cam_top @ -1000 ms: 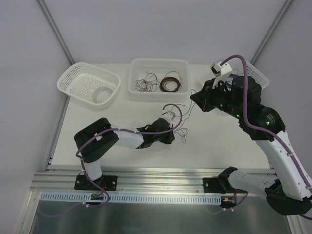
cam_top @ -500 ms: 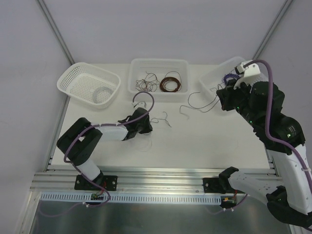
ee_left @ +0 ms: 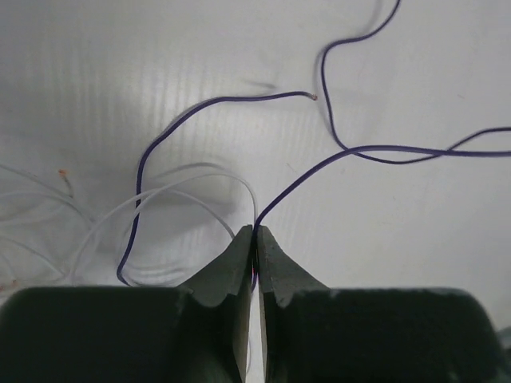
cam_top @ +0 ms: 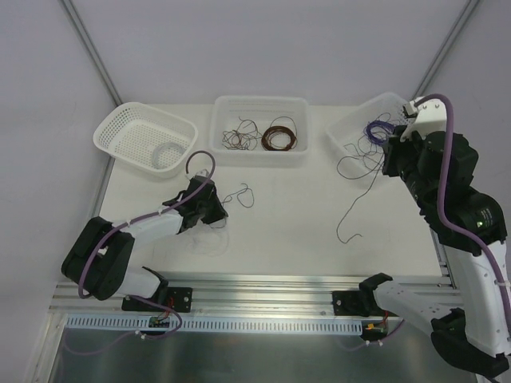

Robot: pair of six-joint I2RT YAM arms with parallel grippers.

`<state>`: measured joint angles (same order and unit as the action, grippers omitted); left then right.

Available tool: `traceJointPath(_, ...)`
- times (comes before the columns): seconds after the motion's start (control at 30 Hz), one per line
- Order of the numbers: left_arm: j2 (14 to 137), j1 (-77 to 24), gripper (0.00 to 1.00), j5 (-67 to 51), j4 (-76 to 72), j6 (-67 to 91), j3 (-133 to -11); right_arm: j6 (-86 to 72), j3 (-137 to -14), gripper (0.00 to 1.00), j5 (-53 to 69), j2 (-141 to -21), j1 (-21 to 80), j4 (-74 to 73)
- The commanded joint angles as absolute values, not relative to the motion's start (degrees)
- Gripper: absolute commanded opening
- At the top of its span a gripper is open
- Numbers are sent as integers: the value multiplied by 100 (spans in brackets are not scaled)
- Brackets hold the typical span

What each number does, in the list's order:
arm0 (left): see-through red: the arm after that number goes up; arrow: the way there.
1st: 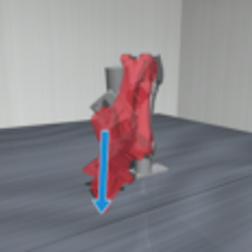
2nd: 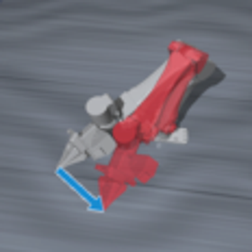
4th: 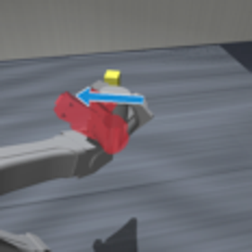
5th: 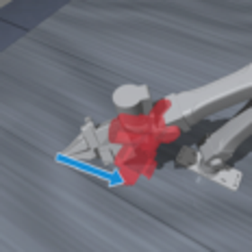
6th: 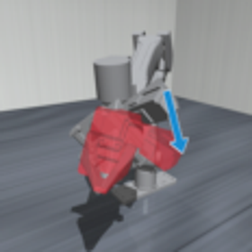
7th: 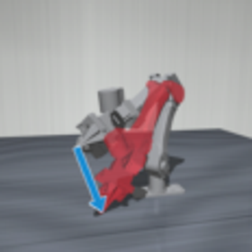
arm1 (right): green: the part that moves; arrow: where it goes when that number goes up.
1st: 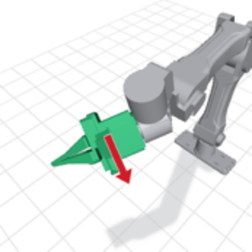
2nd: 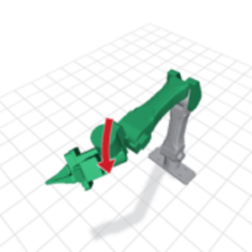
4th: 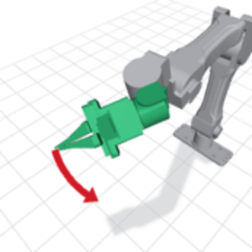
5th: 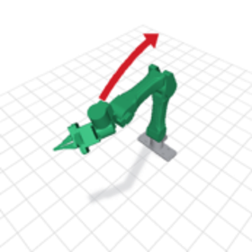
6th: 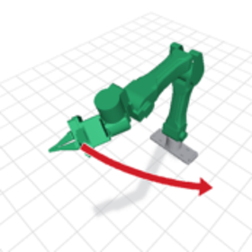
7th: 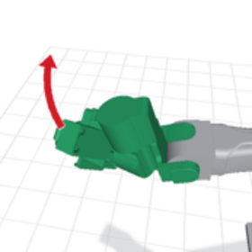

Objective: Untangle the cables

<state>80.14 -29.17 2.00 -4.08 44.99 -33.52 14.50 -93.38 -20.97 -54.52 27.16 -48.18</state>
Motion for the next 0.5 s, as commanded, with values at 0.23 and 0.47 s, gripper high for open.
traceJointPath(0.23,6664,-2909,38,-941,931,4131,-3718,1582,-10203,1,-2153,-6345,1645,-4026)
traceJointPath(0.47,5889,-2909,67,-1142,1511,3666,-3665,1407,-11011,1,-1758,-7426,493,-3184)
